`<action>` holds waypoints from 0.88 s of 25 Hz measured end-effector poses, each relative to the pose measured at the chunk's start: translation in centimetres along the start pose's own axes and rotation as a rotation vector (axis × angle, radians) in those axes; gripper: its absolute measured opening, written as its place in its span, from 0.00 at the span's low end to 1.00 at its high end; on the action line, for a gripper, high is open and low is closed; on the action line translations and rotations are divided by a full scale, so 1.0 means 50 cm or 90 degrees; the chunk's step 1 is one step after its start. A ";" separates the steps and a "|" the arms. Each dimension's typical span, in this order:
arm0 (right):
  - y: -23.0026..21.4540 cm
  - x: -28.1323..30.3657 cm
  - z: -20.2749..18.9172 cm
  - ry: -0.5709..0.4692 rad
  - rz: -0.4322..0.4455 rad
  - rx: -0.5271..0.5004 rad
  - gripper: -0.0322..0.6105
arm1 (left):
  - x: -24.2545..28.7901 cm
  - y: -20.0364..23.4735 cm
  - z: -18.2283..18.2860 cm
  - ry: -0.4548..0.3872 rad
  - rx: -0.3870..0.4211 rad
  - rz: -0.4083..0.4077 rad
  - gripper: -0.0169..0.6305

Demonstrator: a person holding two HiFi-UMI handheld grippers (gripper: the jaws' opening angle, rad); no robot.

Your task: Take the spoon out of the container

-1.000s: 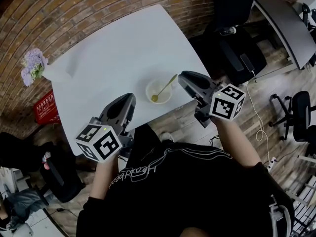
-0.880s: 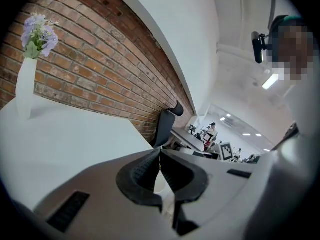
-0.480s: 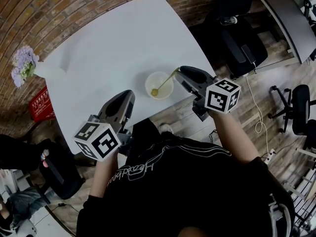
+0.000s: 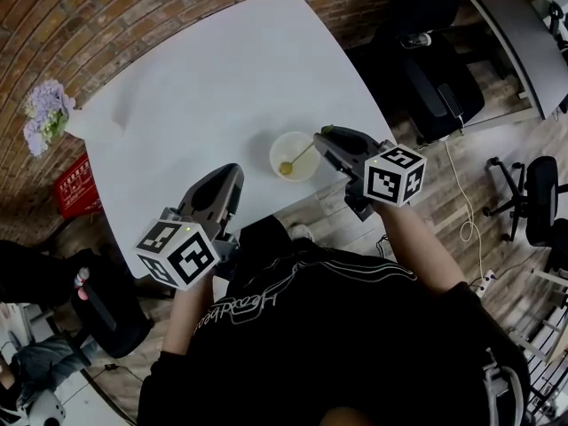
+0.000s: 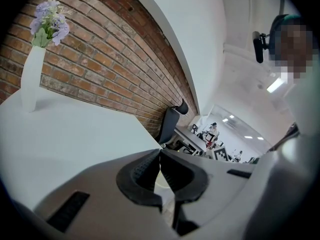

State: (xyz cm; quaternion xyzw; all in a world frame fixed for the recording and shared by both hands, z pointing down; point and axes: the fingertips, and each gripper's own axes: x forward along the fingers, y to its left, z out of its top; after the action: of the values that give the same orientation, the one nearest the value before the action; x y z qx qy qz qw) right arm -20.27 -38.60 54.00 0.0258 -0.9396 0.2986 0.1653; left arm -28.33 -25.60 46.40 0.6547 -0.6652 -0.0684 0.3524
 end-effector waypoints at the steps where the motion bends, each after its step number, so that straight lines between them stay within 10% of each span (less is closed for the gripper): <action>1: -0.001 0.002 0.000 0.000 -0.001 0.000 0.17 | 0.001 0.005 0.003 0.000 0.000 0.001 0.03; 22: 0.017 -0.002 0.005 -0.016 0.011 -0.038 0.05 | 0.021 0.003 -0.011 0.005 -0.006 -0.011 0.03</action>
State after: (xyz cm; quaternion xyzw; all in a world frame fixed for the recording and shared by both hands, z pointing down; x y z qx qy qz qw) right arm -20.38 -38.04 53.31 0.0165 -0.9502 0.2718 0.1517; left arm -28.06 -26.35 47.30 0.6592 -0.6576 -0.0718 0.3576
